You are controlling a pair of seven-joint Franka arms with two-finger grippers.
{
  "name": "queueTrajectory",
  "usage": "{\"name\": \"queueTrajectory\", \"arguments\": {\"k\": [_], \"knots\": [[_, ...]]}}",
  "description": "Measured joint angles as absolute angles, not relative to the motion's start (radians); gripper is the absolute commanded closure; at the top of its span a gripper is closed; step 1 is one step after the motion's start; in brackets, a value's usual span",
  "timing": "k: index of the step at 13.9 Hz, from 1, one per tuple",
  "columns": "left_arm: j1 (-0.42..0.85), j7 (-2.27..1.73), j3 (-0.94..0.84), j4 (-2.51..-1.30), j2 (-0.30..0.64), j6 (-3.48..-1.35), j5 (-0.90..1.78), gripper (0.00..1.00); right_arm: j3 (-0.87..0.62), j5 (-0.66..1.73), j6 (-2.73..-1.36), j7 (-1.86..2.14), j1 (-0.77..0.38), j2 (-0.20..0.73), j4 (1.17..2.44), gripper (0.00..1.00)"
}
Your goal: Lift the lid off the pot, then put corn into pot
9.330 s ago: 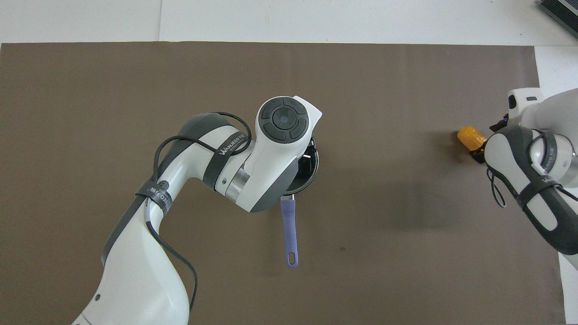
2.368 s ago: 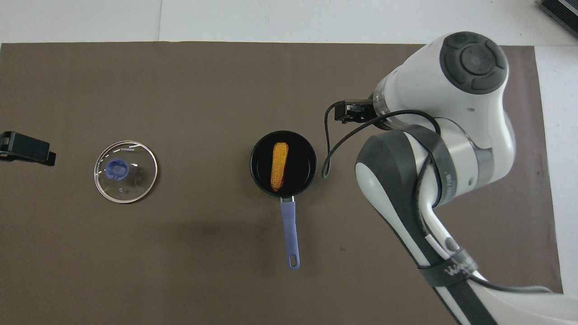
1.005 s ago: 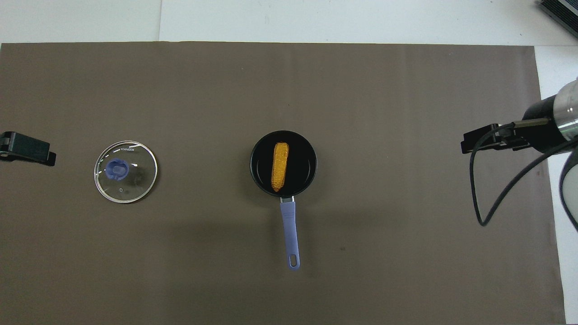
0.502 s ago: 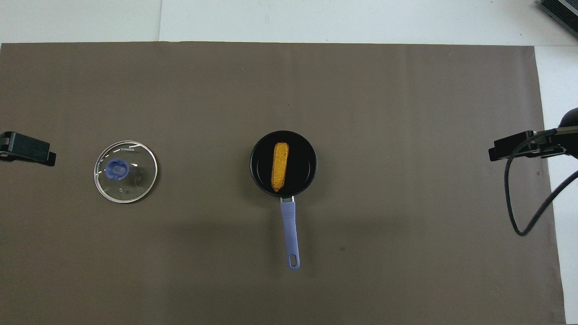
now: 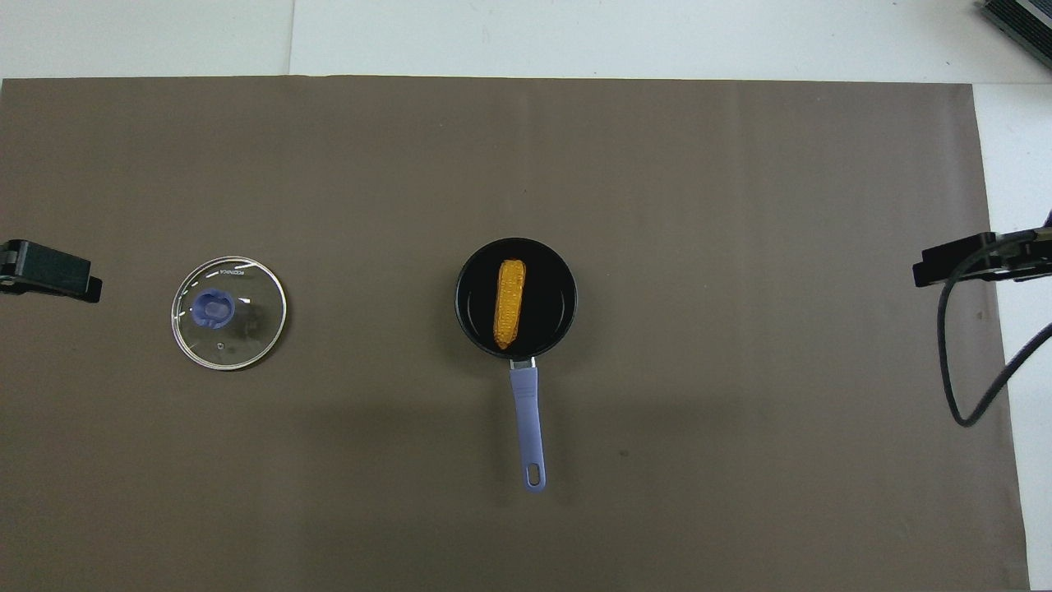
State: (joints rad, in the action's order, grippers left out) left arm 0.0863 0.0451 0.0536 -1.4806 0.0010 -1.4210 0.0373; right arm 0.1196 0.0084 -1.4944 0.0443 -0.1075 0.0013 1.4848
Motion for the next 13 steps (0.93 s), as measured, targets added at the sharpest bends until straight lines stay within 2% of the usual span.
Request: {"name": "queueTrajectory", "arguments": {"k": [13], "knots": [[0.086, 0.045, 0.054, -1.481, 0.001, -1.421, 0.037, 0.00, 0.120, -0.046, -1.480, 0.044, -0.104, -0.008, 1.475, 0.00]]}}
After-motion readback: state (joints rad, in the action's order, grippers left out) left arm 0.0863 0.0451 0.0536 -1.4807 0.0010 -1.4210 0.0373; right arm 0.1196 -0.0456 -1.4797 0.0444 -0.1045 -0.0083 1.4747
